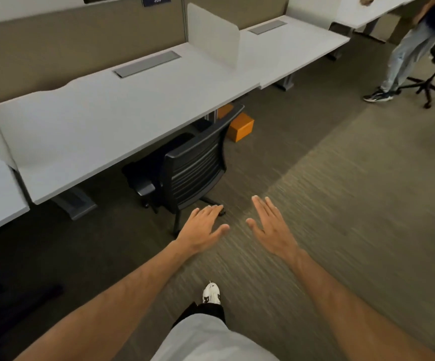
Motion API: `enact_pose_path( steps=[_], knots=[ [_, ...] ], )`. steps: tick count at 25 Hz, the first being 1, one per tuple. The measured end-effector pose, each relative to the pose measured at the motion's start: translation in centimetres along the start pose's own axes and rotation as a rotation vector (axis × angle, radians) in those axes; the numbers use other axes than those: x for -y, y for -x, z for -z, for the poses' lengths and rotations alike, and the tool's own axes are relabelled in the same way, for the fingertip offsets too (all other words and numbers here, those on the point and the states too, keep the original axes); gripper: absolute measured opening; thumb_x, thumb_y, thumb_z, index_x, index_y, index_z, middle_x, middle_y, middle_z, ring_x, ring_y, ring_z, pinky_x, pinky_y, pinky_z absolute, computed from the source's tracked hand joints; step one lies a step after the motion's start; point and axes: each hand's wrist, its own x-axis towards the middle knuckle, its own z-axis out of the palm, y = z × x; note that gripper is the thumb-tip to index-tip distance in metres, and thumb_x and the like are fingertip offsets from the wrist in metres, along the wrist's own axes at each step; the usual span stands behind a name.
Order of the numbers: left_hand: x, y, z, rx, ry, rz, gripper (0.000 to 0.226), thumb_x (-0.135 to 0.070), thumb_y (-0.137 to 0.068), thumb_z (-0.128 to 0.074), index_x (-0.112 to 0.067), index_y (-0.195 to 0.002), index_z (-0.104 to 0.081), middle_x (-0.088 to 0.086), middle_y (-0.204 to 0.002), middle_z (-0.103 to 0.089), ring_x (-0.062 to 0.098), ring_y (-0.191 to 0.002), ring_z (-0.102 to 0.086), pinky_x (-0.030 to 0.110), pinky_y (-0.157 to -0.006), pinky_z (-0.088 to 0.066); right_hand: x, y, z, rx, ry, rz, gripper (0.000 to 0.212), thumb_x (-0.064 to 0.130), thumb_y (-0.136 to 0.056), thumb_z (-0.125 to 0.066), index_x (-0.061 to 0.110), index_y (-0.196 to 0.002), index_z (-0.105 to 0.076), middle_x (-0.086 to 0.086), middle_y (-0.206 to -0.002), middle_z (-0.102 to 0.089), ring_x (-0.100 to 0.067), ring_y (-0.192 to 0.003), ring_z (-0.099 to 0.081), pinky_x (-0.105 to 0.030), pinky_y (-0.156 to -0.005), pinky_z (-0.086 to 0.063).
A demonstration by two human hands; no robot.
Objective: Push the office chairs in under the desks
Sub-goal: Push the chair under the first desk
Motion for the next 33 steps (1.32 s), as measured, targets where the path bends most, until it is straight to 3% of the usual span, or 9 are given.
enact_pose_path(
  steps=[9,16,23,27,33],
  knots=[
    [0.6,-14.3,4.2,-0.079,0.04,0.143,0.084,-0.076,-0.096,-0.022,-0.024,-0.162,-0.017,-0.002,-0.168,-0.024,0.013,-0.155,-0.014,0.04,-0.125,-0.003,-7.2,-16.7,5.8,0.103,0.014,0.13,0.07,0.056,-0.106,-0.033,0.022,-0.163,-0.01,0.006,-0.17,-0.009,-0.013,-0.156,0.005,-0.047,-0.127,-0.008],
    [-1.2,-20.3,3.3,-0.324,0.085,0.403,0.077,-0.074,-0.098,-0.024,-0.03,-0.161,-0.017,-0.004,-0.167,-0.026,0.01,-0.154,-0.014,0.037,-0.125,-0.003,-11.4,-27.8,9.3,0.253,0.055,0.407,0.07,0.053,-0.106,-0.036,0.022,-0.163,-0.009,0.006,-0.17,-0.008,-0.012,-0.156,0.007,-0.046,-0.127,-0.009],
    [-3.5,-22.7,4.8,-0.519,0.058,0.59,0.08,-0.071,-0.097,-0.023,-0.023,-0.161,-0.024,0.0,-0.167,-0.028,0.015,-0.155,-0.017,0.041,-0.127,-0.008,-12.1,-35.2,11.1,0.323,0.069,0.587,0.069,0.052,-0.106,-0.037,0.024,-0.163,-0.01,0.005,-0.17,-0.008,-0.01,-0.156,0.007,-0.045,-0.128,-0.007],
    [-1.5,-23.7,6.8,-0.527,0.012,0.66,0.071,-0.062,-0.103,-0.032,-0.022,-0.161,-0.022,0.0,-0.169,-0.022,0.016,-0.156,-0.013,0.041,-0.127,-0.006,-11.0,-39.6,10.7,0.331,0.097,0.612,0.069,0.053,-0.105,-0.035,0.024,-0.162,-0.01,0.005,-0.17,-0.006,-0.009,-0.155,0.008,-0.044,-0.128,-0.004],
    [3.9,-25.6,9.5,-0.428,-0.016,0.69,0.071,-0.062,-0.104,-0.029,-0.023,-0.162,-0.018,0.0,-0.17,-0.018,0.017,-0.157,-0.01,0.044,-0.127,-0.002,-9.4,-45.6,8.9,0.349,0.182,0.605,0.069,0.056,-0.105,-0.03,0.026,-0.162,-0.007,0.006,-0.17,-0.001,-0.009,-0.154,0.011,-0.04,-0.126,0.003]
  ],
)
